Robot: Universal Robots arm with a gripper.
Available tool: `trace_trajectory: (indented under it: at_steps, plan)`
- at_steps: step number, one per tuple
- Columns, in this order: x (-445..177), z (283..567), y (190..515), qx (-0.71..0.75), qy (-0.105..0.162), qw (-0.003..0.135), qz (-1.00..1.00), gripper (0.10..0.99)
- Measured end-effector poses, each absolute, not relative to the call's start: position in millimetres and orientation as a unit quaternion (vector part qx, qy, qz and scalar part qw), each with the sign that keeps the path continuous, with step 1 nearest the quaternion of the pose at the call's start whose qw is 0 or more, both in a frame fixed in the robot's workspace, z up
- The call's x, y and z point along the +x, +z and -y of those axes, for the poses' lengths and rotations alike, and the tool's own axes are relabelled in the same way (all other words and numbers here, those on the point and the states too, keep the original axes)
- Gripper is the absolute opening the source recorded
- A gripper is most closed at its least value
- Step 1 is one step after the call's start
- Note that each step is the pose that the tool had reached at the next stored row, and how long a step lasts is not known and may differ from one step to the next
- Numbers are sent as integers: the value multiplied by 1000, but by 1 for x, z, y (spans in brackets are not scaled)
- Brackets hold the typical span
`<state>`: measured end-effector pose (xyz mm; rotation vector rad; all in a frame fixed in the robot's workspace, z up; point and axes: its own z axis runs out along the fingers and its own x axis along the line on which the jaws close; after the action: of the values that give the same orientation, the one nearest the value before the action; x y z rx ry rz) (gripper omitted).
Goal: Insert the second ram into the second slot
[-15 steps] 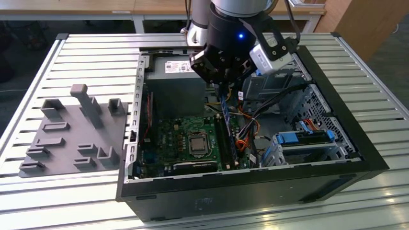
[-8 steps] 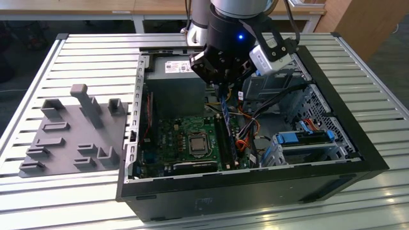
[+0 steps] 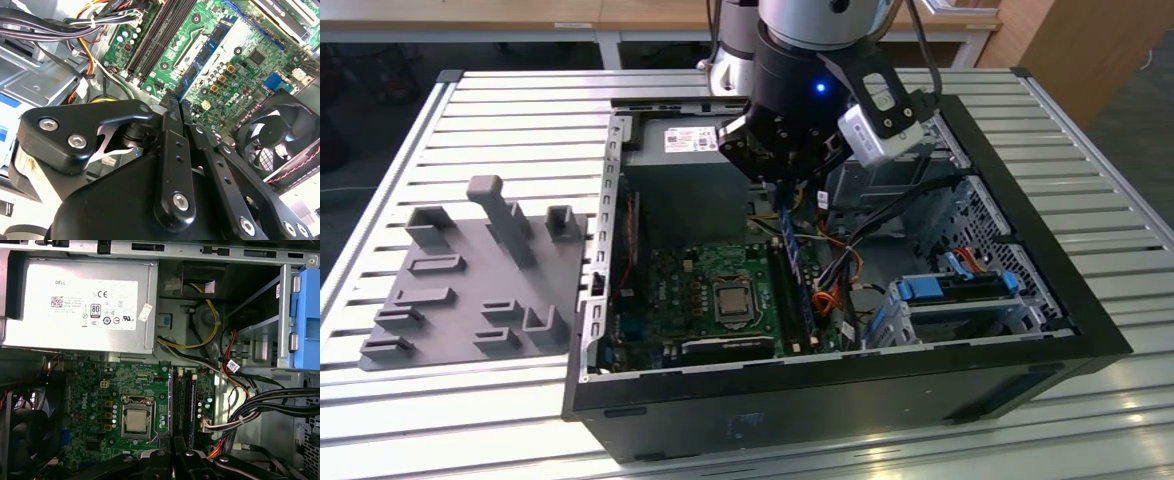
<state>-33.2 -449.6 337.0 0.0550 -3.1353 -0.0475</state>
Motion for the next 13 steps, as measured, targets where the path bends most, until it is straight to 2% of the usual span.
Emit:
trace_trajectory:
  at_steps: [13]
  plan:
    - [-33, 450, 335, 18, -15, 3, 1000, 137]
